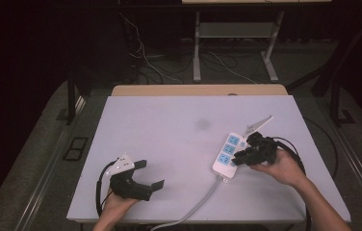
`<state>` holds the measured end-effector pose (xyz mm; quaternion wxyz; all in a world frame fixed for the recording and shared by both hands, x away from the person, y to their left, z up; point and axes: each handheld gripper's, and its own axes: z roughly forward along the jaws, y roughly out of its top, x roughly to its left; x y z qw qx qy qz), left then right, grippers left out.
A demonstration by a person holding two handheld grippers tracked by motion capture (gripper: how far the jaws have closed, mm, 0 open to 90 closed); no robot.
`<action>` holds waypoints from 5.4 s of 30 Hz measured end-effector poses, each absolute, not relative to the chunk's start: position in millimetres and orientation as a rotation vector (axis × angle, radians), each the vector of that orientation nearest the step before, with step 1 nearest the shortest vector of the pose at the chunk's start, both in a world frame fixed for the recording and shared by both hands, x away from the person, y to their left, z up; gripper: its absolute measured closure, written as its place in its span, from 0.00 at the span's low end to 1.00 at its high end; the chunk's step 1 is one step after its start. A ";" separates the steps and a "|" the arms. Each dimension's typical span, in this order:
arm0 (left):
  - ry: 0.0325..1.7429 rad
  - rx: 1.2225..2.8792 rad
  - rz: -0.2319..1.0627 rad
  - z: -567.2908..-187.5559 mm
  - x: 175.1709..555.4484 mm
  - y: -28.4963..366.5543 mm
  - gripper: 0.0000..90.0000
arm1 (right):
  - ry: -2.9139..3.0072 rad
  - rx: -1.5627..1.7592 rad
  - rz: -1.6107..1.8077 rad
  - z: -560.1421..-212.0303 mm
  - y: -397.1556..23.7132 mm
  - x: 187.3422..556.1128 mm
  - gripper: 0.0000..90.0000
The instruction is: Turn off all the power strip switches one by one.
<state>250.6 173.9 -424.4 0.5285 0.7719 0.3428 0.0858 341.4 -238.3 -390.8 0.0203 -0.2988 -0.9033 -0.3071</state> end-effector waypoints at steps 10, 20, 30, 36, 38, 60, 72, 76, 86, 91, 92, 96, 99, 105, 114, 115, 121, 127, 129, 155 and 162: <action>0.819 1.847 0.205 -424.7 250.9 174.0 0.00 | -2.778 -0.924 -0.909 -401.6 -233.5 348.0 1.00; 0.821 1.849 0.201 -425.4 251.2 173.4 0.00 | -2.722 -0.953 -0.973 -412.7 -236.2 351.4 1.00; 0.819 1.853 0.201 -425.8 250.7 172.3 0.00 | -2.717 -0.951 -1.015 -415.5 -240.5 351.5 1.00; 0.826 1.848 0.205 -425.5 250.0 173.2 0.00 | -2.743 -0.935 -1.006 -416.1 -237.8 350.8 1.00; 0.827 1.844 0.208 -425.0 249.5 174.5 0.00 | -2.753 -0.927 -1.005 -415.9 -236.5 350.3 1.00; 0.834 1.842 0.201 -426.6 252.7 176.0 0.00 | -2.830 -0.884 -1.020 -410.1 -236.6 341.8 1.00; 0.838 1.844 0.199 -427.2 253.4 176.6 0.00 | -2.775 -0.885 -1.049 -404.3 -243.3 342.9 1.00; 0.837 1.845 0.199 -427.1 253.1 176.2 0.00 | -2.757 -0.899 -1.046 -399.9 -247.1 345.5 1.00; 0.835 1.846 0.200 -427.0 252.9 176.4 0.00 | -2.760 -0.938 -1.051 -383.8 -259.7 355.1 1.00; 0.836 1.845 0.199 -427.0 253.0 176.7 0.00 | -2.768 -0.952 -1.055 -377.9 -264.2 361.3 1.00; 0.836 1.845 0.200 -427.1 253.0 176.8 0.00 | -2.770 -0.958 -1.051 -376.8 -264.5 362.1 1.00; 0.836 1.845 0.199 -427.1 253.0 176.7 0.00 | -2.783 -0.955 -1.040 -374.6 -265.6 366.5 1.00; 0.836 1.847 0.199 -427.3 253.1 176.2 0.00 | -2.787 -0.961 -1.029 -374.6 -266.2 369.9 1.00; 0.837 1.845 0.199 -427.2 253.0 176.4 0.00 | -2.786 -0.967 -1.013 -380.2 -266.1 376.5 1.00; 0.837 1.845 0.201 -427.2 253.3 177.2 0.00 | -2.784 -0.962 -0.970 -392.1 -263.0 384.9 1.00; 0.837 1.845 0.200 -427.2 253.4 177.2 0.00 | -2.785 -0.961 -0.962 -393.5 -262.5 385.5 1.00; 0.836 1.847 0.202 -427.1 253.3 177.3 0.00 | -2.776 -0.951 -0.942 -402.2 -257.8 387.6 1.00; 0.838 1.843 0.204 -427.0 253.3 177.8 0.00 | -2.766 -0.938 -0.932 -408.5 -254.3 386.5 1.00; 0.839 1.844 0.204 -427.0 253.3 177.7 0.00 | -2.758 -0.937 -0.932 -410.7 -253.6 386.0 1.00; 0.836 1.849 0.202 -427.8 253.8 174.7 0.00 | -2.780 -0.949 -0.985 -414.6 -254.9 380.7 1.00; 0.837 1.853 0.200 -428.1 254.1 173.9 0.00 | -2.794 -0.948 -0.978 -413.8 -253.6 379.7 1.00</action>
